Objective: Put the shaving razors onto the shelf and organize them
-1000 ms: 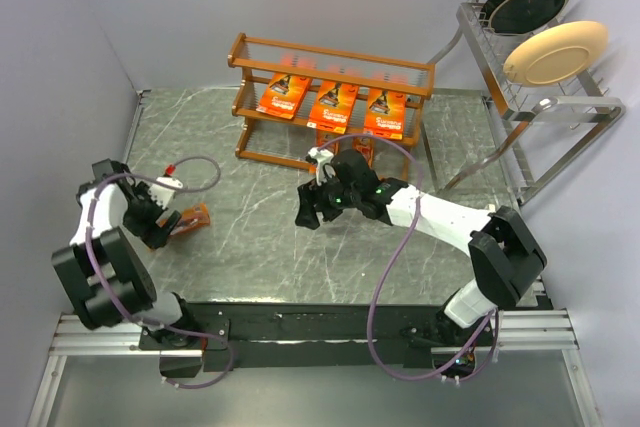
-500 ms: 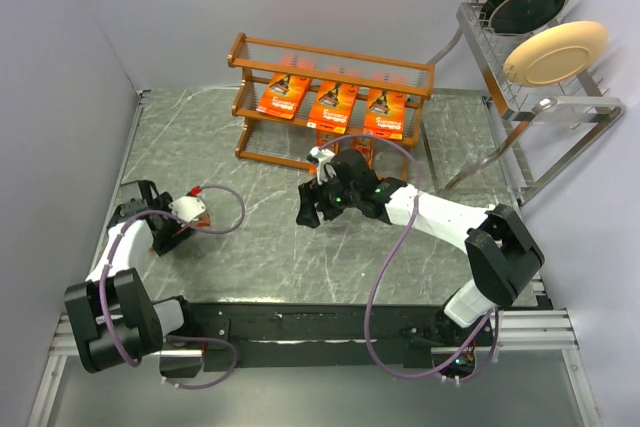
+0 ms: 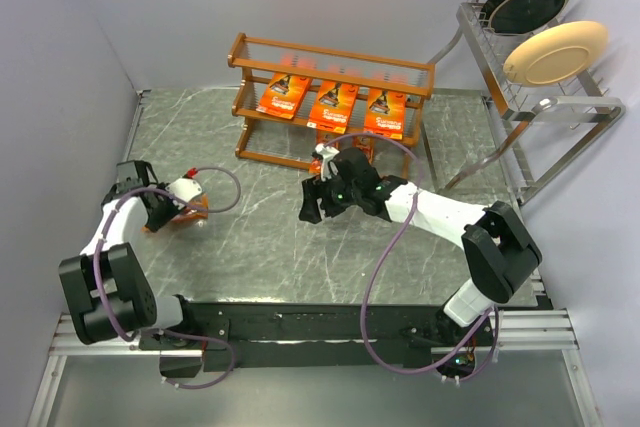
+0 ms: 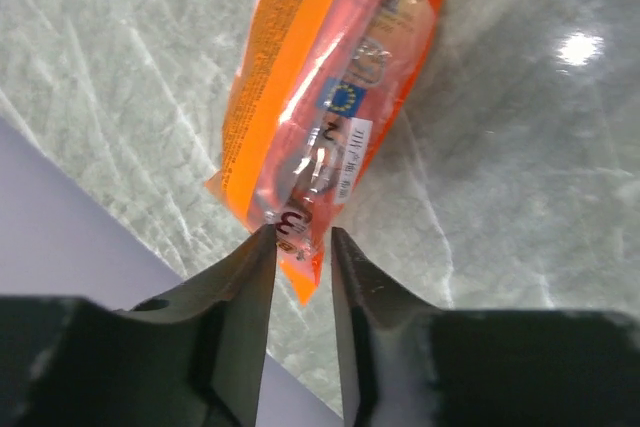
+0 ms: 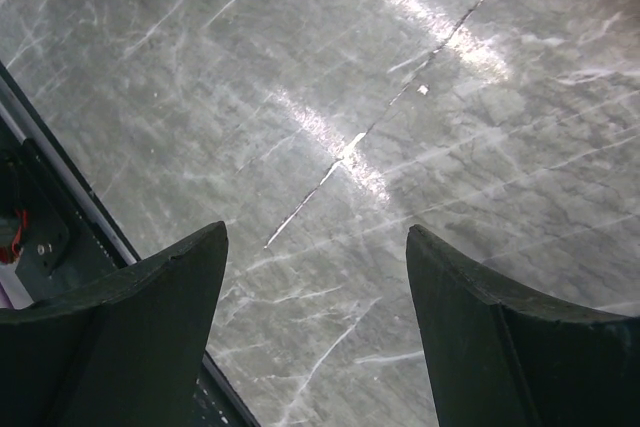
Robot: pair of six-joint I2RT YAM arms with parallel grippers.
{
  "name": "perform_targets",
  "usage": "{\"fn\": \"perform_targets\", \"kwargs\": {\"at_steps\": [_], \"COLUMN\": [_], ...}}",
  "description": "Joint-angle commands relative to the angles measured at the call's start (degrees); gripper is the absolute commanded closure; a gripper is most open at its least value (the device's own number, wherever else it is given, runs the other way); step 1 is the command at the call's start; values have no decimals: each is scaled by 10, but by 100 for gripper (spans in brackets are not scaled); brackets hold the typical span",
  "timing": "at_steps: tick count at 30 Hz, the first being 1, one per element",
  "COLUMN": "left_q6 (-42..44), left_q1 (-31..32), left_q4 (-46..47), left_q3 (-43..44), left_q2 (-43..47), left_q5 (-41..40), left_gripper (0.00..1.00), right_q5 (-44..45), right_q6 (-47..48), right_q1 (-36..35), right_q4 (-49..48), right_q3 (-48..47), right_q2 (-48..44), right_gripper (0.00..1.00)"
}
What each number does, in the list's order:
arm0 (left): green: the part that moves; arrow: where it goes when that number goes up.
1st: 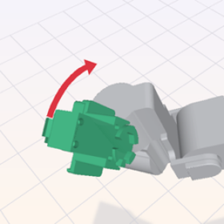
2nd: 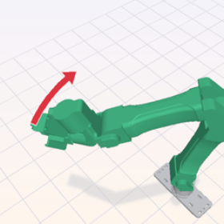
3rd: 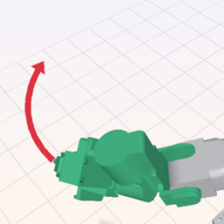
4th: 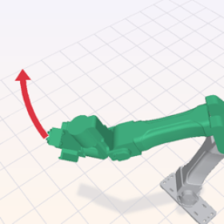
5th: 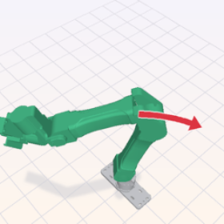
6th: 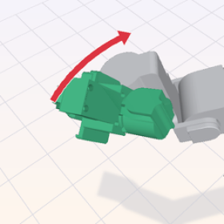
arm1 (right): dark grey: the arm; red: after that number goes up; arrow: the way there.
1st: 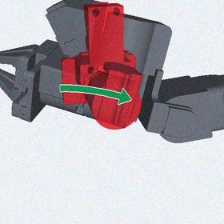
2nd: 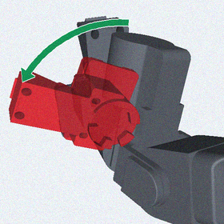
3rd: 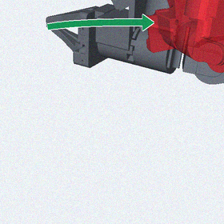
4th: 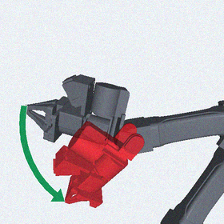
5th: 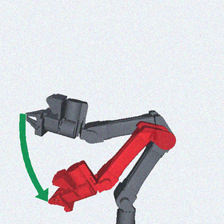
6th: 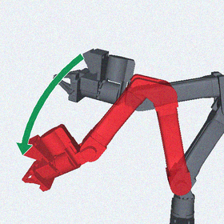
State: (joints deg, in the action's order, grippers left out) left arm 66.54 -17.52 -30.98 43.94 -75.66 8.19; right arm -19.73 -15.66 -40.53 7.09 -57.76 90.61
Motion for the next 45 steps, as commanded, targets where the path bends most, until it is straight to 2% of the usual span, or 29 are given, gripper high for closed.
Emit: {"fn": "perform_targets", "kwargs": {"at_steps": [1,3,4,5,6,9,10,12,15,20,26,32,35,38,41,43,44,45], "left_q6": [-5,-40,-51,-66,-58,11,31,69,68,48,38,9,-15,-27,-25,-19,-19,-15], "left_q1": [2,2,2,0,1,2,1,1,2,4,5,7,7,7,6,2,-1,-5], "left_q4": [-95,-129,-125,-110,-106,-93,-97,-101,-68,104,195,231,246,236,233,192,190,189], "left_q3": [62,103,110,112,105,54,41,13,-19,-78,-106,-87,-62,-41,-36,-26,-25,-29], "left_q2": [-12,-29,-30,-27,-22,26,46,58,65,61,20,-17,-29,-41,-42,-41,-36,-19], "left_q5": [72,91,97,93,90,73,68,53,34,-14,-41,-45,-38,-27,-13,7,14,26], "left_gripper": [74,79,78,71,52,37,35,34,33,32,36,51,64,73,77,72,55,46], "right_q5": [9,11,11,11,10,7,8,8,8,5,4,10,12,14,16,17,19,21], "right_q6": [-11,-14,-15,-16,-17,-17,-18,-20,-21,-23,-23,-25,-27,-27,-28,-24,-24,-24], "right_q1": [8,10,11,14,14,16,17,19,21,24,25,25,25,25,25,24,25,25], "right_q4": [-21,-23,-23,-23,-25,-27,-27,-29,-30,-28,-26,-27,-27,-28,-30,-30,-30,-30], "right_q3": [2,6,7,8,10,12,12,15,21,21,21,21,22,24,26,26,28,30], "right_q2": [-3,-3,-4,-4,-4,-4,-4,-6,-8,-5,-3,1,1,1,1,-2,-3,-4], "right_gripper": [21,21,21,21,21,21,21,21,21,21,21,21,21,21,21,21,21,21]}}
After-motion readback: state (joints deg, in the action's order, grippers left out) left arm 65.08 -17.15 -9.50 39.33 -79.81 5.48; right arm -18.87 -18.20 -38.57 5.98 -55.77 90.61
